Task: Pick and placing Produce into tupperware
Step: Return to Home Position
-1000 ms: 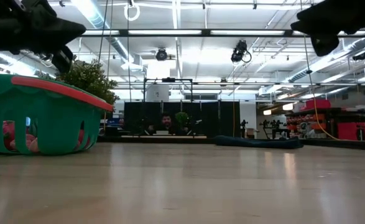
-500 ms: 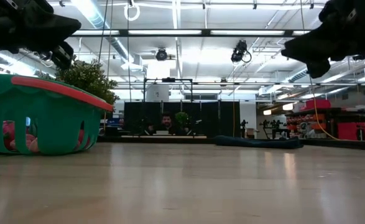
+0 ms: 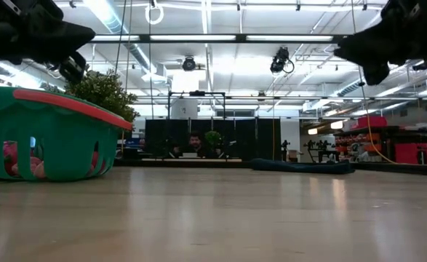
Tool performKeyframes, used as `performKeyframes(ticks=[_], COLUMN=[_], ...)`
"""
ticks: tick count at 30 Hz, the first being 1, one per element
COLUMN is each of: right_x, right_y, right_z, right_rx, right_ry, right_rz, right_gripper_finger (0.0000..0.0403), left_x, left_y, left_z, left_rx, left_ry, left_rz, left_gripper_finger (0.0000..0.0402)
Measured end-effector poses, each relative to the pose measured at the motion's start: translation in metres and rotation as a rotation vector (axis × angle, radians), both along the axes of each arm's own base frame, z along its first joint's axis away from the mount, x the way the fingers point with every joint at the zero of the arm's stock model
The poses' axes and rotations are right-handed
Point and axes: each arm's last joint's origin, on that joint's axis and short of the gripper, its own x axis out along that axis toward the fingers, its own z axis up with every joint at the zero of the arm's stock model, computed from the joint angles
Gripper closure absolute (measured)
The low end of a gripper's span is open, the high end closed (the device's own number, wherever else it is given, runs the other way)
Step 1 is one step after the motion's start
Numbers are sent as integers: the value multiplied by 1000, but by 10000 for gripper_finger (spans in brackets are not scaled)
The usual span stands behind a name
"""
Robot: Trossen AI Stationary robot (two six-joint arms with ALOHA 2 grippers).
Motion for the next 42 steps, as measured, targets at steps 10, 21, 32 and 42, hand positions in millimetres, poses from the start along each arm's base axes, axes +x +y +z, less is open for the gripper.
performKeyframes(ticks=[10,21,32,42], right_x=[-21,-32,-27,-24], right_y=[-5,-8,-6,-5], right_z=[5,4,-12,-22], right_rx=[-21,-25,-12,33], right_ry=[-61,-71,-39,-35], right_rz=[-1,3,11,24], right_gripper_finger=[279,279,279,279], left_x=[0,0,0,0], left_y=[0,0,0,2], left_z=[-1,-1,-1,0], left_rx=[-2,-3,31,54], left_ry=[8,8,5,-4], left_rz=[1,1,8,81], left_gripper_finger=[389,377,389,379])
